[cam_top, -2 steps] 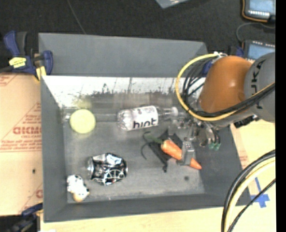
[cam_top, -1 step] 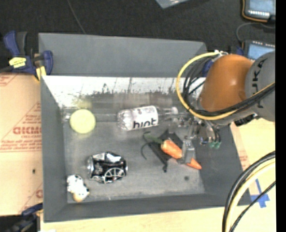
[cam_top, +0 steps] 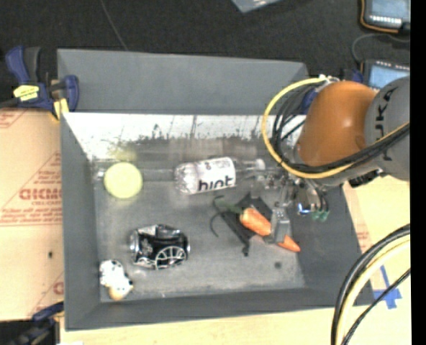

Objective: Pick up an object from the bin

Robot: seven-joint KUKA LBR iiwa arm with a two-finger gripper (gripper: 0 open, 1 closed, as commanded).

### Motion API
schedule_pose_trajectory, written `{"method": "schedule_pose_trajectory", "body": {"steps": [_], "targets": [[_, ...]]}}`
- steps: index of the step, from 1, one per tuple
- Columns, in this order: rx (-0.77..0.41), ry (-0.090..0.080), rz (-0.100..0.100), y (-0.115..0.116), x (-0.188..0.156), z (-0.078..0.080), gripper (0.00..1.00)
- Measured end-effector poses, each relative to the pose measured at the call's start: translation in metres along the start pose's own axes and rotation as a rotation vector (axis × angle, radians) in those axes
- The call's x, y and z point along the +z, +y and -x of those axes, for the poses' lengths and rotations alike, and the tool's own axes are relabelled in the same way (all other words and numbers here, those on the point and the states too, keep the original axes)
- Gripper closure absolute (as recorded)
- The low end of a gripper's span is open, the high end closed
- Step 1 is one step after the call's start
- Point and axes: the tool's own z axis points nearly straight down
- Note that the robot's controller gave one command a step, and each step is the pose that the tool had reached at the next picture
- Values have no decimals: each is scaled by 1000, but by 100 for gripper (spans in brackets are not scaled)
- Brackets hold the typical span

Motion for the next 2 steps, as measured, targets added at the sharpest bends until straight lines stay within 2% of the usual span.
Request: {"method": "schedule_pose_trajectory", "body": {"steps": [1,2], "targets": [[-211,-6,-2,-6,47,2,0],[-248,-7,-1,-15,76,-2,0]]}}
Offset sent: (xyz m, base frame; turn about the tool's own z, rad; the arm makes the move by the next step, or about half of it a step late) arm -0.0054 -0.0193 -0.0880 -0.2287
